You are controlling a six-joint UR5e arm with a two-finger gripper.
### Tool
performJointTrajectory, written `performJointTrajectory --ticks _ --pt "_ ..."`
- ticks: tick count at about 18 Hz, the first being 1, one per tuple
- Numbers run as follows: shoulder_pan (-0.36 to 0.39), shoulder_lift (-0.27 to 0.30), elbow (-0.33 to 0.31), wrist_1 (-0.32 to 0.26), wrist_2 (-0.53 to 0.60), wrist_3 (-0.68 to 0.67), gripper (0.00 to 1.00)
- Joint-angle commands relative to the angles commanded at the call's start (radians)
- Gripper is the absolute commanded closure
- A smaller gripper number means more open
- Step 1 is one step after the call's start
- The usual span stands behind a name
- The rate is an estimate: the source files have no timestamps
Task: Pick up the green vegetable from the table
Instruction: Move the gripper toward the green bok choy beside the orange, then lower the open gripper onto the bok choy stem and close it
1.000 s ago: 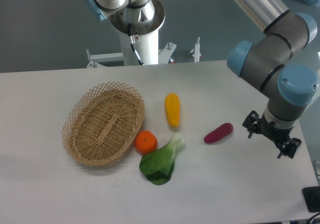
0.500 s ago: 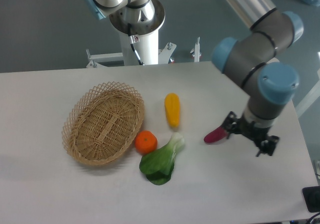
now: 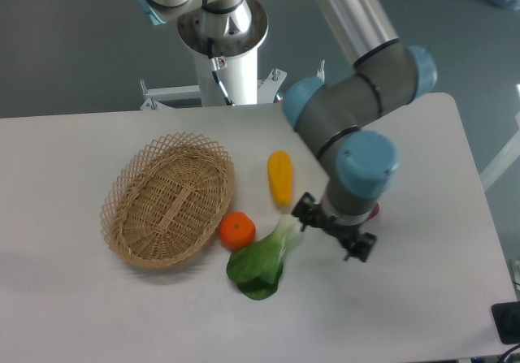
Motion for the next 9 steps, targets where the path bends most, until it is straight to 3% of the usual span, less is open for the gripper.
performJointTrajectory --ticks 6,9 --pt "-0.008 -0.014 -0.029 0.002 -0.003 -0.002 0.00" --pt "-0.021 -0.018 -0.064 0.055 -0.003 -0.015 0.00"
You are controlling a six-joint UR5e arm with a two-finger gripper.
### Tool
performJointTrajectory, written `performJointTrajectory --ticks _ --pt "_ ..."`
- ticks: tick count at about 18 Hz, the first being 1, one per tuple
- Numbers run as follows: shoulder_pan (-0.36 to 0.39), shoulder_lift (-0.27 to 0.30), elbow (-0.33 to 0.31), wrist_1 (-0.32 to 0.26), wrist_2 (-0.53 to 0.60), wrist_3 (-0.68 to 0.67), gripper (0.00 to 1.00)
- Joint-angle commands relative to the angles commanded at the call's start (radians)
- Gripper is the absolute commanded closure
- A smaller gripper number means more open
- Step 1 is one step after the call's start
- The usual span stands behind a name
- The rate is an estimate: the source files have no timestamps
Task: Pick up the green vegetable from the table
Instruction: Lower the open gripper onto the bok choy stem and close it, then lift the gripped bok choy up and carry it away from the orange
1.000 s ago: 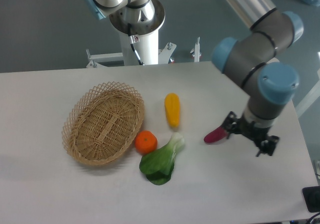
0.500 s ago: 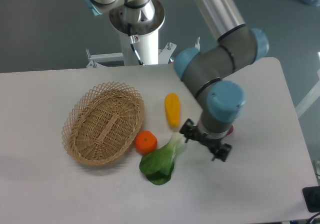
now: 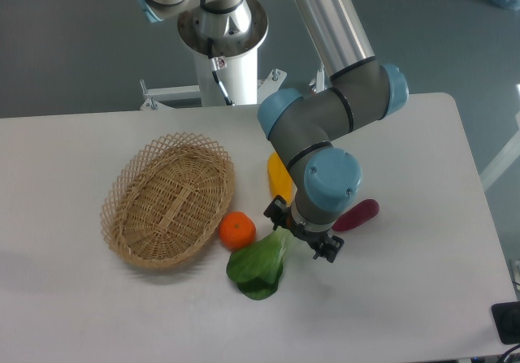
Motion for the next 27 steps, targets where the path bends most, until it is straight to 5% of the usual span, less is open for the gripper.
performJointTrajectory --ticks 4,15,20,23,27 --pt "-0.006 -0.005 -0.069 0.132 0.008 -0.040 0.00" --pt "-0.025 -0.002 -0.120 0.148 0.008 -0.046 0.03" --pt "-0.032 0.002 -0.120 0.149 0.011 -0.045 0.81" --pt "-0.032 0.008 -0.114 0.148 0.011 -0.045 0.93" --pt "-0.029 0.018 -0.083 0.137 0.012 -0.043 0.96"
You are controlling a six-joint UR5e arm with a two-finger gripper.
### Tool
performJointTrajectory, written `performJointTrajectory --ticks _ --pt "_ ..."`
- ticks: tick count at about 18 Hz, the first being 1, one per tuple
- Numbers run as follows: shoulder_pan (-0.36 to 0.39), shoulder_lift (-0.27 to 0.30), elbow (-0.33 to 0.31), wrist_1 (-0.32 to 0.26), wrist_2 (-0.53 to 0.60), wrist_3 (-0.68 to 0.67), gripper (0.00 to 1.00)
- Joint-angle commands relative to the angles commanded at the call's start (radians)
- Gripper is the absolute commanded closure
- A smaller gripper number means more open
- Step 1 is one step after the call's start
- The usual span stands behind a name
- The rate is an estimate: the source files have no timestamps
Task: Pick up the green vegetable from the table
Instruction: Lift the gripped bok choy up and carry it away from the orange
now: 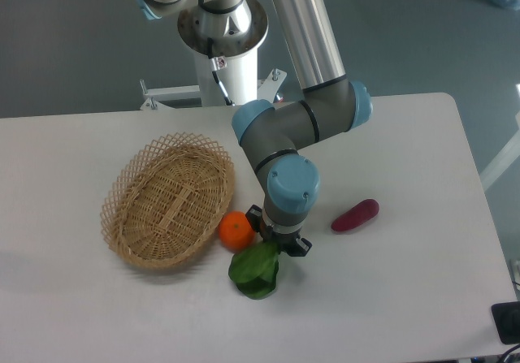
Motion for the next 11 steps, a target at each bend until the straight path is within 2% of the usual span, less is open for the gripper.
performJointTrajectory --ticks 2,5,8,9,11 --pt "0.003 0.002 0.017 0.000 0.000 0.005 0.96" --pt "0.006 -0.003 0.077 -0.003 0.000 0.005 0.96" --pt "0.043 0.005 0.094 -0.005 0.000 0.011 0.96" --pt "0.061 0.017 0.104 -0.014 -0.002 0.012 0.96" --pt "0.083 0.012 0.165 -0.073 -0.002 0.014 0.96"
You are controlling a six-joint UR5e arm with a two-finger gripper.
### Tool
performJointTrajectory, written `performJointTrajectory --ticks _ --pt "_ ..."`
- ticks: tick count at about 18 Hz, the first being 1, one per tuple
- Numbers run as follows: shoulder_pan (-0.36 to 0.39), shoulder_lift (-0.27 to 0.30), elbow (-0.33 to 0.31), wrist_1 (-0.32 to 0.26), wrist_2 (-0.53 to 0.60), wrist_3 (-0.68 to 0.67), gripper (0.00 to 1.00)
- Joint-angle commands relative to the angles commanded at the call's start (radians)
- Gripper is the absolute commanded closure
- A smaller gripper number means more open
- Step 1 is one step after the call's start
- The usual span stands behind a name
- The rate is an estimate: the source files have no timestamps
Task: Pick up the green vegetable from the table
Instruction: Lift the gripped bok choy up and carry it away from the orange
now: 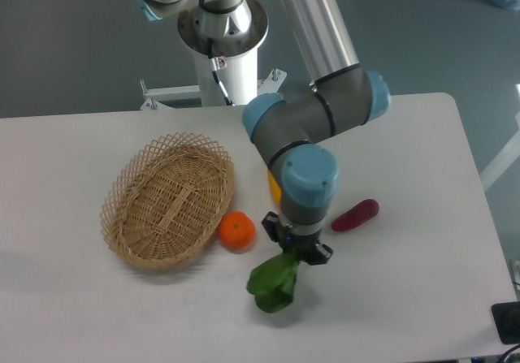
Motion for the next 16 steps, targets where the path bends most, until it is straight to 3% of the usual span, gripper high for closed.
performJointTrajectory --ticks 4,5,16 --pt "0.052 -0.044 0.181 -0.216 -0.002 0.008 0.96" --pt "0.057 -0.060 0.218 -0.242 0.000 0.024 0.96" --pt "0.147 -0.152 0.390 -0.257 0.032 0.196 0.95"
